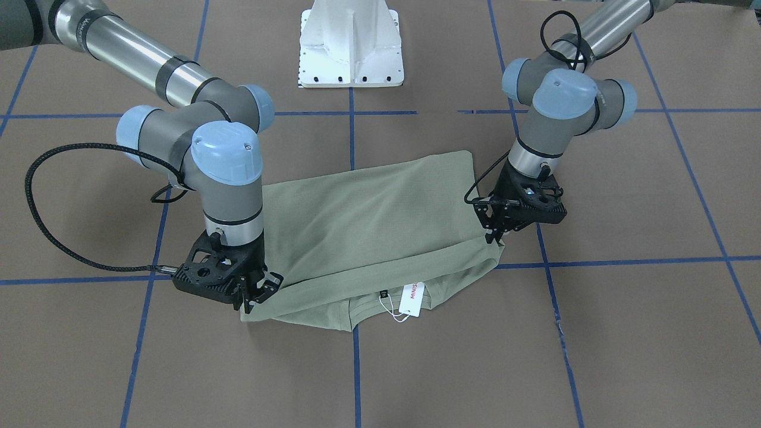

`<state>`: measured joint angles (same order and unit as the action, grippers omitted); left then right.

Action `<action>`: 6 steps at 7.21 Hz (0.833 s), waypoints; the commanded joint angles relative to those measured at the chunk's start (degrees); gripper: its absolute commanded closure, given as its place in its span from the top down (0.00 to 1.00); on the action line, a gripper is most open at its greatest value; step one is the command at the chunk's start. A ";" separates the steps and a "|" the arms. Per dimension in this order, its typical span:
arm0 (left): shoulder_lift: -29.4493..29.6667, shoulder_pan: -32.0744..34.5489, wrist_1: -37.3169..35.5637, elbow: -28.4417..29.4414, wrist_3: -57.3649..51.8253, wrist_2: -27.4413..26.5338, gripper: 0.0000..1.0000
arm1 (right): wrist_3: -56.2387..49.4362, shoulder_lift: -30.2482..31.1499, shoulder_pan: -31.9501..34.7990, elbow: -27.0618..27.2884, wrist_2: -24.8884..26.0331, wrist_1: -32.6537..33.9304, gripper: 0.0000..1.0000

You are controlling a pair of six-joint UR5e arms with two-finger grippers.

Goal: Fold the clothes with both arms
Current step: 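Release the hem and draw the left gripper back toward the shirt side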

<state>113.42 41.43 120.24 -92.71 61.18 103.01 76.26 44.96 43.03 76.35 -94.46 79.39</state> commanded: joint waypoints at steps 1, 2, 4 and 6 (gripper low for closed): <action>-0.92 0.14 -0.09 -3.76 -0.36 0.43 1.00 | -1.19 0.21 -0.23 1.68 -1.85 -0.82 1.00; -3.62 -0.30 0.08 -7.62 -0.45 0.52 1.00 | -4.34 0.56 0.21 3.01 -4.66 -1.07 1.00; -13.53 -6.23 2.95 -16.85 3.65 -0.26 1.00 | -4.37 3.11 0.13 7.14 -4.77 -0.90 1.00; -18.40 -15.46 10.88 -16.72 13.39 -9.01 0.99 | -4.37 3.11 0.13 7.15 -4.69 -0.99 1.00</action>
<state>97.66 31.37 127.84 -108.97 69.04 98.74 71.94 47.93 43.15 83.24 -99.16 78.42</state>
